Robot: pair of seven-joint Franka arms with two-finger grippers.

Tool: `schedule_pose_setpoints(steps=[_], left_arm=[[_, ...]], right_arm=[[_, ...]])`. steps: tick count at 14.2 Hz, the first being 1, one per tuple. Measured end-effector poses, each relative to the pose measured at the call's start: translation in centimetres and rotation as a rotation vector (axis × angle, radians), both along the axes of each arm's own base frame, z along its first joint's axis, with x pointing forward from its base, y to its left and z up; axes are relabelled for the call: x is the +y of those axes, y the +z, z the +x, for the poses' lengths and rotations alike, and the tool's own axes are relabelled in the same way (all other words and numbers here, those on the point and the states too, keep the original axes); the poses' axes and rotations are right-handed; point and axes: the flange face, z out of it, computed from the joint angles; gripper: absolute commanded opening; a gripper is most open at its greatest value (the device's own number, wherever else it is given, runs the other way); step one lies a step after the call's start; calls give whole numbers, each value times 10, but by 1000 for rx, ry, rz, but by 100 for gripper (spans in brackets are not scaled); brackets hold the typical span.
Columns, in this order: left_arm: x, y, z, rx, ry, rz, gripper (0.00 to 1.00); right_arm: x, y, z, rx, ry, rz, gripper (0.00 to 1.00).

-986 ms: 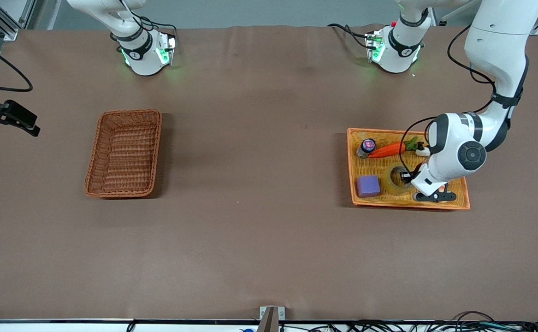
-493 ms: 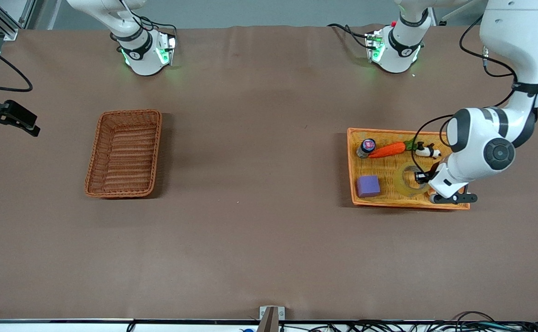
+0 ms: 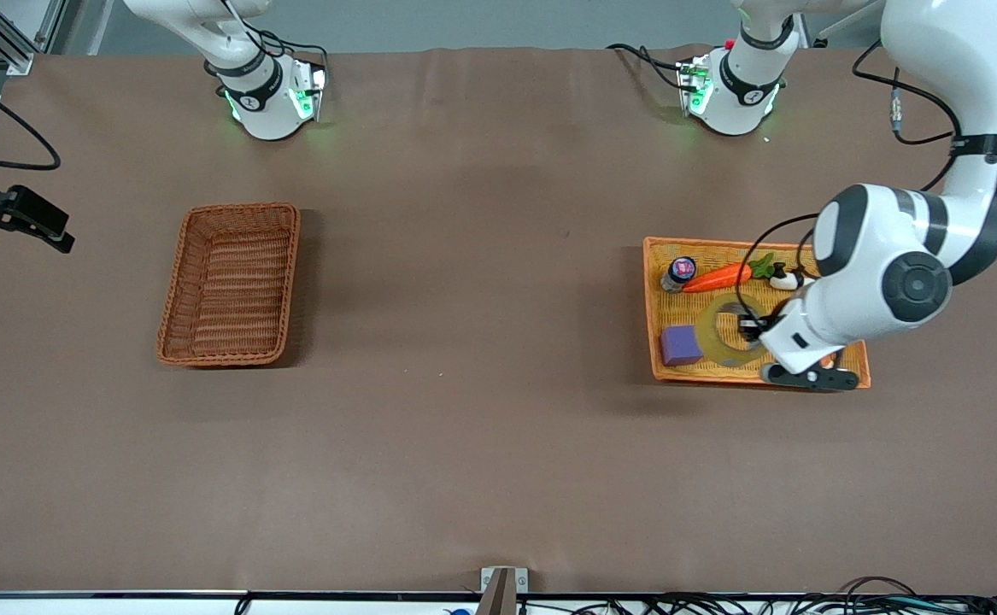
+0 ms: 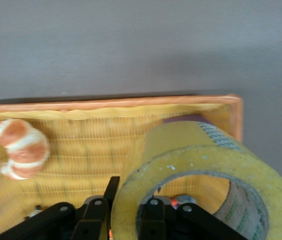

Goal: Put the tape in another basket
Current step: 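Lift the tape roll and carry it out of the tray with the left gripper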

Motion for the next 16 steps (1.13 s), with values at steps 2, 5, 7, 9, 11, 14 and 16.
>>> schedule_pose_setpoints(steps=[2,5,7,9,11,14,16], left_arm=[[-51,-11,-7,18,17,-1,4],[-147,-46,-23,58,73,17,3],[-204,-77,-36,86,116,34,3],[-249,-100,-41,93,152,36,3],[-280,-113,-40,86,165,26,3],[-316,-120,-48,72,155,15,2],[-339,-121,-59,58,141,11,2]], right_arm=[[1,0,0,0,2,0,100],[1,0,0,0,1,0,100],[0,0,0,0,1,0,100],[1,0,0,0,1,0,100],[0,0,0,-1,1,0,100],[0,2,0,-7,0,-1,100],[0,4,0,-12,0,-1,100]])
